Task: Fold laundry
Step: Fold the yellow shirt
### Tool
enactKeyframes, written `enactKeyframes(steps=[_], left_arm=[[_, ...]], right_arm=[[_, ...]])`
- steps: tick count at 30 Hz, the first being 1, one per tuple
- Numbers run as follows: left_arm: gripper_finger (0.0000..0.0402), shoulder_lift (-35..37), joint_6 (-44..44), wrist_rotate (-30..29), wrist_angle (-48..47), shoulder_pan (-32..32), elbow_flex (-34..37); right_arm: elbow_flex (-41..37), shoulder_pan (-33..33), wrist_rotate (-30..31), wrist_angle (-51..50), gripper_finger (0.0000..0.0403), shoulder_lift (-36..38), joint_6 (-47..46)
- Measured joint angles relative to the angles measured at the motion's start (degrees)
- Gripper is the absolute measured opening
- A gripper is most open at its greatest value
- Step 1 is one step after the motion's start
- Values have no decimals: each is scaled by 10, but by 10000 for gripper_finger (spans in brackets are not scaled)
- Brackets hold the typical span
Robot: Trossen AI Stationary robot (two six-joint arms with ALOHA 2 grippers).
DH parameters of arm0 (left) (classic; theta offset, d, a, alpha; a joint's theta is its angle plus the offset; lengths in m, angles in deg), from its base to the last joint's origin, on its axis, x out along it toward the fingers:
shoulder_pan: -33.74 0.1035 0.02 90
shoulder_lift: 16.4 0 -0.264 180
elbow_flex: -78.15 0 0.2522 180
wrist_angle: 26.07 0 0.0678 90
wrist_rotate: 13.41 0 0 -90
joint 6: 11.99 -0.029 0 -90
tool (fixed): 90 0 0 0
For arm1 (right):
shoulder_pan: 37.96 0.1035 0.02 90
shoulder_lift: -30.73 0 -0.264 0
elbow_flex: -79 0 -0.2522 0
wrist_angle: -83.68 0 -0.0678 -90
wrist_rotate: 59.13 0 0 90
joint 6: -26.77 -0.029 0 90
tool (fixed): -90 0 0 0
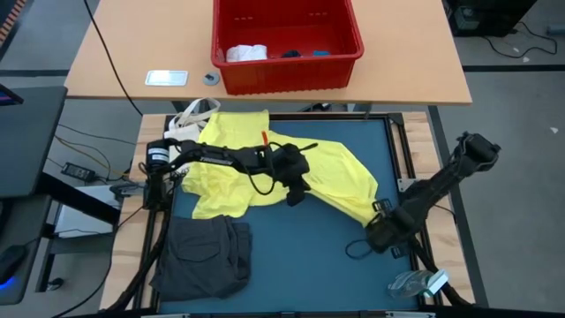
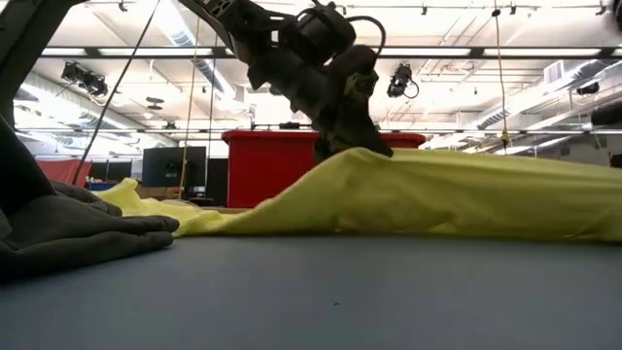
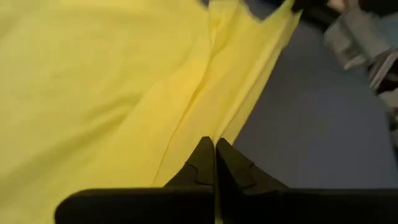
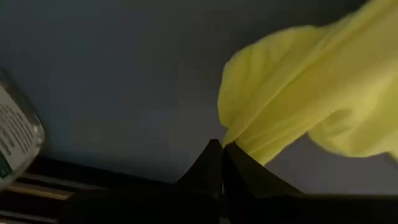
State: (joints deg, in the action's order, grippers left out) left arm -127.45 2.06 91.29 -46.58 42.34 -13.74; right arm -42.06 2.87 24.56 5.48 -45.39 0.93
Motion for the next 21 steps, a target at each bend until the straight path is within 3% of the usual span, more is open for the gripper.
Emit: enactKeyframes(steps=[6,12,17,21], left_arm=[[0,9,24,40,53,0,1],[0,29,33,69,71,6,0],[0,36,29,74,40,15,0],[0,27,20,78,-37,13,-2]], right_arm=[[32,61,57,-17,14,0,-11],[67,107,124,-141,9,1,-77],[84,128,109,-131,7,0,-67],[86,144,59,-46,6,0,-33]])
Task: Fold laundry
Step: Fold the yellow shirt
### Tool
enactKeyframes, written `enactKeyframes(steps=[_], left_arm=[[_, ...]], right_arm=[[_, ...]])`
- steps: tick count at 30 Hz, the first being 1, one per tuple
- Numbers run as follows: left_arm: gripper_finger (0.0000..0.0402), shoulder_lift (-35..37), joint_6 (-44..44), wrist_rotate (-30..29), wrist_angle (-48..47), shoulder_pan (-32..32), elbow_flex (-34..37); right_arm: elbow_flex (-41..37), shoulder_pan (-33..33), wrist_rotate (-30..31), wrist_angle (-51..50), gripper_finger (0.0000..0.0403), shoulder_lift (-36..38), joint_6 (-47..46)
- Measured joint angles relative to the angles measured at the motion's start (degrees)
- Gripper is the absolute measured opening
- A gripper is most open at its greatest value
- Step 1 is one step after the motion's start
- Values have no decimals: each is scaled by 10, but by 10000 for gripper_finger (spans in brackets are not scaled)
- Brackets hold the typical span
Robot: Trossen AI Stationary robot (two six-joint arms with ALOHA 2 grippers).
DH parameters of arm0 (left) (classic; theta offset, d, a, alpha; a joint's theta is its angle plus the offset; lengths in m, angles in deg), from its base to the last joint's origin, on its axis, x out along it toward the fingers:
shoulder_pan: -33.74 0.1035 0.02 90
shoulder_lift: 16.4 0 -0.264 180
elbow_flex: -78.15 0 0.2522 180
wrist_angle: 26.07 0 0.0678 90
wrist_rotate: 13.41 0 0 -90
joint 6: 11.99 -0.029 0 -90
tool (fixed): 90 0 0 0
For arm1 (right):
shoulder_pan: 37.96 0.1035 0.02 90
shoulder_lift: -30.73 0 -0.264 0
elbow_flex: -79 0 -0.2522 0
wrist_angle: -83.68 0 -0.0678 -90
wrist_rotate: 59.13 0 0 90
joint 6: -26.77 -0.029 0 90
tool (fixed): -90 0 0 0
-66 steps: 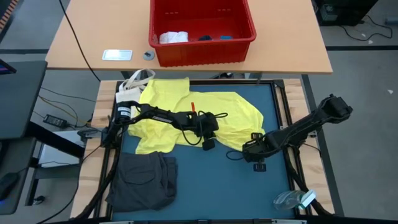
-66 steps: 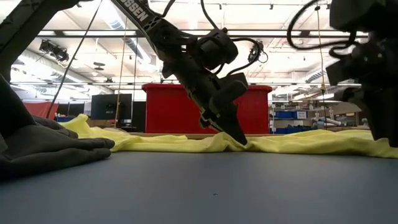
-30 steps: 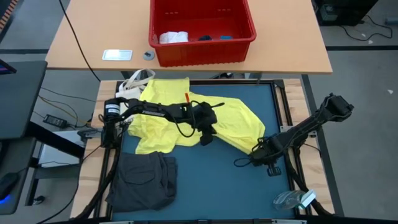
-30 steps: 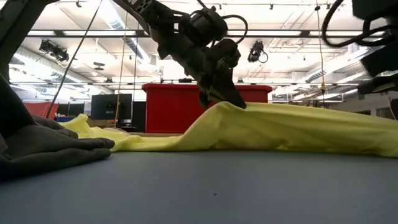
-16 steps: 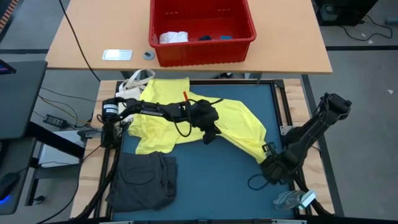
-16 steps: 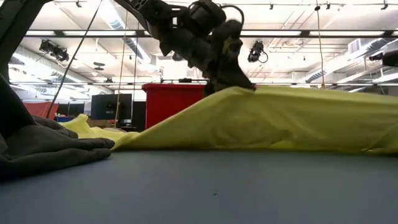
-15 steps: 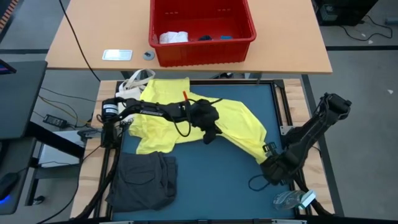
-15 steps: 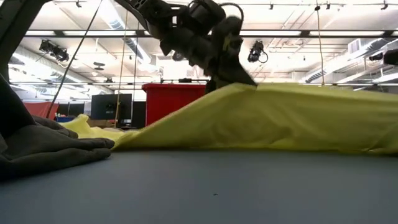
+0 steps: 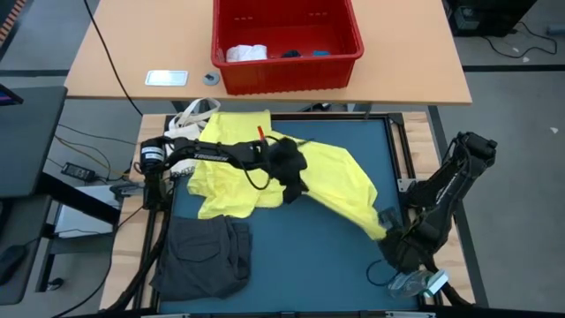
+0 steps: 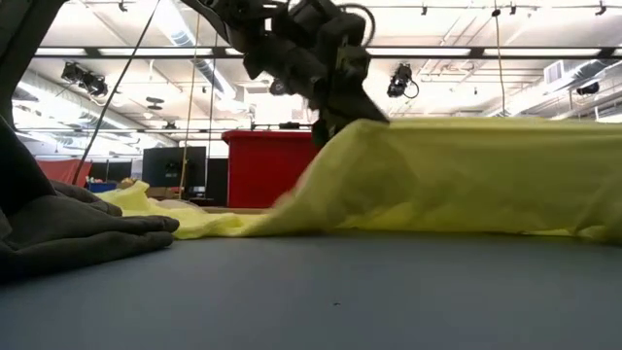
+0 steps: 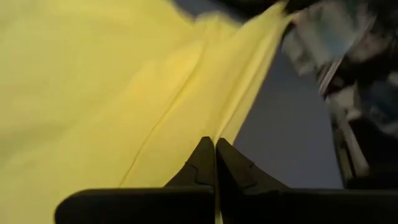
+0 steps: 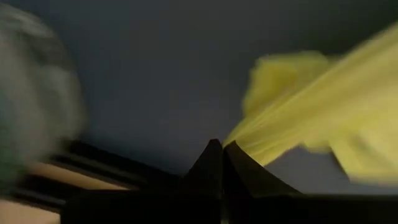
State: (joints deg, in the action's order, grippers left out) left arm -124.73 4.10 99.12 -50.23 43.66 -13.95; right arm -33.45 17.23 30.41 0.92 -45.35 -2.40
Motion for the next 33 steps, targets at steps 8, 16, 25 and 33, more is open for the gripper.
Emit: enactKeyframes(steps=[8,16,25,33], left_arm=[[0,-41,-24,21,-80,-39,1],[0,-46,-26,29,-114,-65,3],[7,-46,-53,13,-159,-65,3],[27,-46,-45,14,-156,-65,3]], right_arm=[[-34,-8,-39,72,10,-12,-8],[-37,-89,-194,242,79,-7,-88],[-37,-153,-171,219,188,-7,-123],[-69,-249,-65,401,174,-6,-129]])
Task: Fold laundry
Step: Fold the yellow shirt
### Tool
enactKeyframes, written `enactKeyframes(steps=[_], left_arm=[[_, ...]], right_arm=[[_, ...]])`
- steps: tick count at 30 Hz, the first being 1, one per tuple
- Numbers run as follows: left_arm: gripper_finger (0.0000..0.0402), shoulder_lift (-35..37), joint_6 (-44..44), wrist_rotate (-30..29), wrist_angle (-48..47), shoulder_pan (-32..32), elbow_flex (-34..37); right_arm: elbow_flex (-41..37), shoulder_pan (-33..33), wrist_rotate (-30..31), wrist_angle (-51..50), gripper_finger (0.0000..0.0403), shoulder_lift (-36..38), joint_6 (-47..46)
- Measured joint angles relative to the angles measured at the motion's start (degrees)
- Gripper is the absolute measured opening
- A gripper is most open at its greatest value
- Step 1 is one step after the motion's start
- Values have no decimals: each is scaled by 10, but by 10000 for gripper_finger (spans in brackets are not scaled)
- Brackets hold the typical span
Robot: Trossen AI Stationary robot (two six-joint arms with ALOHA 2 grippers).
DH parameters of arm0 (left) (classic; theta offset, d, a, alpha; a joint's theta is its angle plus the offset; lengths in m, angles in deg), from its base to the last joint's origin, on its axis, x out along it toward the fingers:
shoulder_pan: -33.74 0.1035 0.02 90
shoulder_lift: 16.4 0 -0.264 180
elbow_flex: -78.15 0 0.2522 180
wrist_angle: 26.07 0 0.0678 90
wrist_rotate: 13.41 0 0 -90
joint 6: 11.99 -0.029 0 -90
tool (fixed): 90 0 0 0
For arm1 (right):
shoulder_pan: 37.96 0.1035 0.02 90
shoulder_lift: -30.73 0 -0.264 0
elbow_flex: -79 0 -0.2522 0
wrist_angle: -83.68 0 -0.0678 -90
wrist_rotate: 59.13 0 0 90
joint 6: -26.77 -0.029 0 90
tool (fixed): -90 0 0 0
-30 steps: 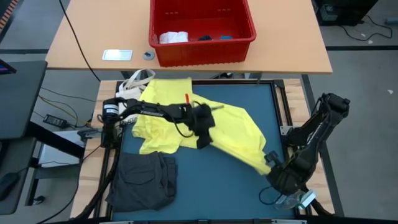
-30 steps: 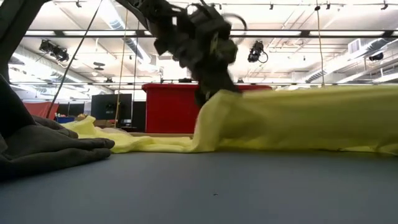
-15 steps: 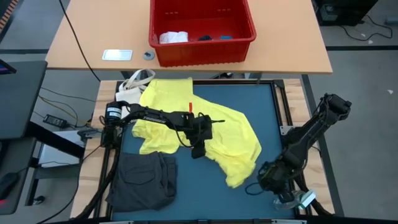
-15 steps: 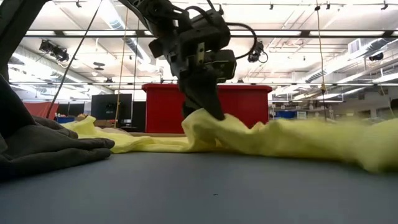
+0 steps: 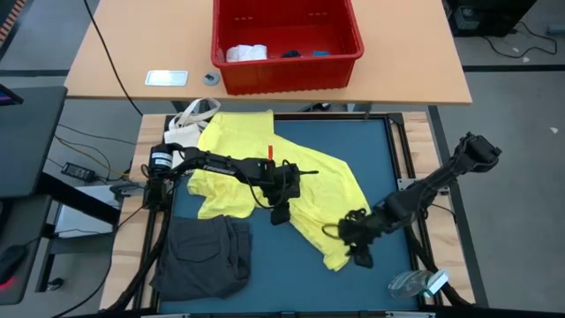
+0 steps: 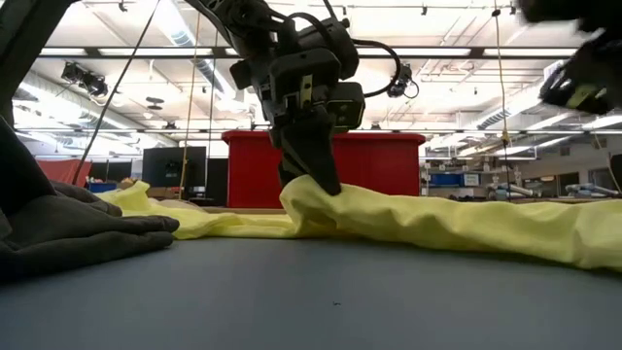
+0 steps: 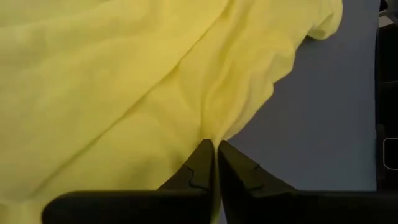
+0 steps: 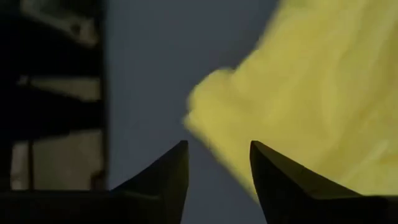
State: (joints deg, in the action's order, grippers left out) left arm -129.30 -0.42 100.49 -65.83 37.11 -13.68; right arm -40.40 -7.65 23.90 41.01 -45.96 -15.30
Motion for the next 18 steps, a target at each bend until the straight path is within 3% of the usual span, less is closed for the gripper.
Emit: enactKeyframes(steps=[5,8,11,14,18], left_arm=[[29,0,13,0,5,-3,0],[45,0,20,0,22,-12,0],[78,0,38,2,39,-18,0],[114,11,49,2,23,-11,0],[151,34,45,-4,-36,8,-1]], right_arm=[[-99,-30,20,75,149,0,-46],[-142,-40,-10,62,133,0,-70],[-139,-57,-40,-102,115,1,-103],[-121,-77,-8,-329,98,-2,-97],[-89,-103,60,-407,87,8,-55]])
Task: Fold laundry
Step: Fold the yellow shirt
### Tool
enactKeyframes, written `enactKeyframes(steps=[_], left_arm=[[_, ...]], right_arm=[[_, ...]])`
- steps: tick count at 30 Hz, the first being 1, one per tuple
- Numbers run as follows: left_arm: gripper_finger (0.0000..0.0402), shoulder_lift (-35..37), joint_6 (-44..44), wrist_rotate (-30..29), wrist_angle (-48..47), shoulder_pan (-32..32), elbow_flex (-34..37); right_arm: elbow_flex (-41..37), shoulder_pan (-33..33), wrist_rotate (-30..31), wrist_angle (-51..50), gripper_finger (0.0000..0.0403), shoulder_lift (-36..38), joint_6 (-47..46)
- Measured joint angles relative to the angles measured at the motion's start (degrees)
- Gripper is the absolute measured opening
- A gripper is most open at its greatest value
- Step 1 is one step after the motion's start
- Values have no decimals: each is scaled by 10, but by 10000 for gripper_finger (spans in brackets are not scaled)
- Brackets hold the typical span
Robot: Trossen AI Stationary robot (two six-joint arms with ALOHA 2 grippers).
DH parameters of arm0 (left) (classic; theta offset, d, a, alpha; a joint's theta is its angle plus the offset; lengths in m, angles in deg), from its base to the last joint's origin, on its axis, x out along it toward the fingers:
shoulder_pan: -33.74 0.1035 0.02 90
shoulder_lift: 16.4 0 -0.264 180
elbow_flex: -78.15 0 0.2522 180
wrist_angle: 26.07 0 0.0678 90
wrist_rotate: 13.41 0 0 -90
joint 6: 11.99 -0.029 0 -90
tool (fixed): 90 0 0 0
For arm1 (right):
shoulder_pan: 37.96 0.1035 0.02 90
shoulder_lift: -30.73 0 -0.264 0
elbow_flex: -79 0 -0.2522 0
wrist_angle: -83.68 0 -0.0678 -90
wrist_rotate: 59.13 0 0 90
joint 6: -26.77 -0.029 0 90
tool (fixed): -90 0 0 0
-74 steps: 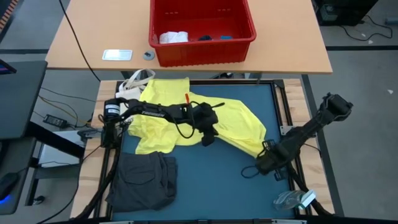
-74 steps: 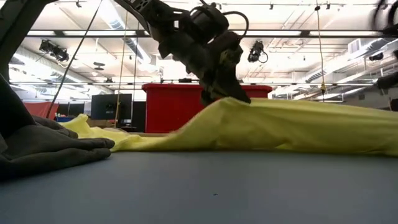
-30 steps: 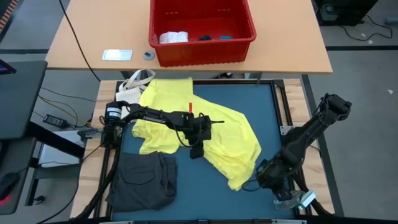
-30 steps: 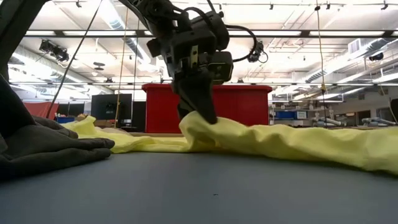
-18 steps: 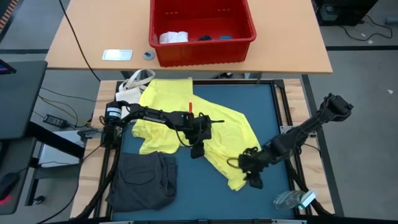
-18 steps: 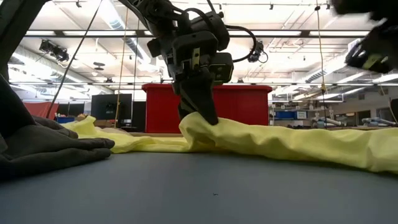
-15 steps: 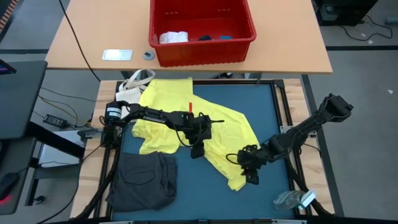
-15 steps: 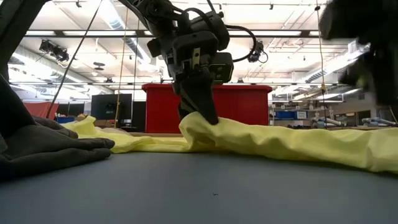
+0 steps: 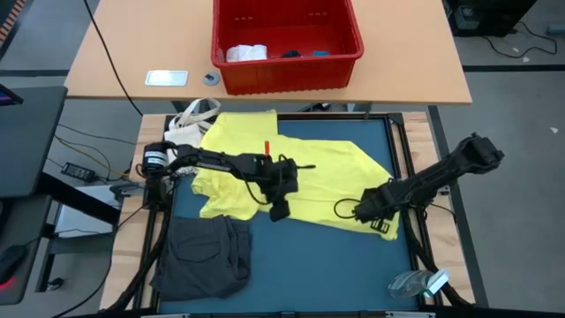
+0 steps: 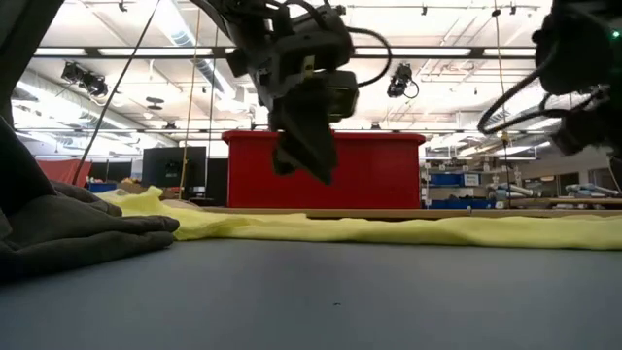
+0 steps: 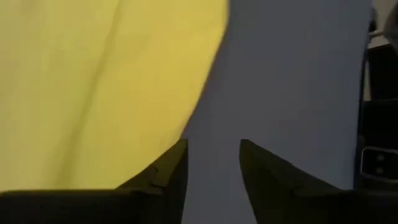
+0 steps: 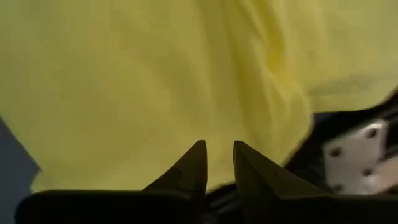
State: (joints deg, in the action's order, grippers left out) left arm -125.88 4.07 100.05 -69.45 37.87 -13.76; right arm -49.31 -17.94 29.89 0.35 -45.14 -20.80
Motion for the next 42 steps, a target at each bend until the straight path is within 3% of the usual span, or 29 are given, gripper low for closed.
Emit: enactKeyframes(steps=[6,10,15,21,25,30,33,38,42], left_arm=[[169,72,-72,-60,-137,26,34],[169,144,-63,-57,-108,58,170],[165,245,3,-52,-111,90,309],[148,315,65,-162,-240,113,308],[138,328,77,-212,-233,152,308],[125,301,73,-199,-171,186,314],[117,291,71,-224,-228,187,315],[108,306,74,-331,-367,223,316],[107,348,73,-343,-394,254,316]], right_arm=[[28,-12,0,83,93,28,2],[31,-9,8,194,100,46,-34],[31,-16,98,299,106,43,-52],[31,-86,138,418,103,-12,-32],[30,-137,111,517,103,-66,-2],[30,-173,64,610,103,-118,10],[30,-186,54,600,103,-142,7],[34,-194,45,568,102,-175,-2],[35,-194,47,560,102,-182,-3]])
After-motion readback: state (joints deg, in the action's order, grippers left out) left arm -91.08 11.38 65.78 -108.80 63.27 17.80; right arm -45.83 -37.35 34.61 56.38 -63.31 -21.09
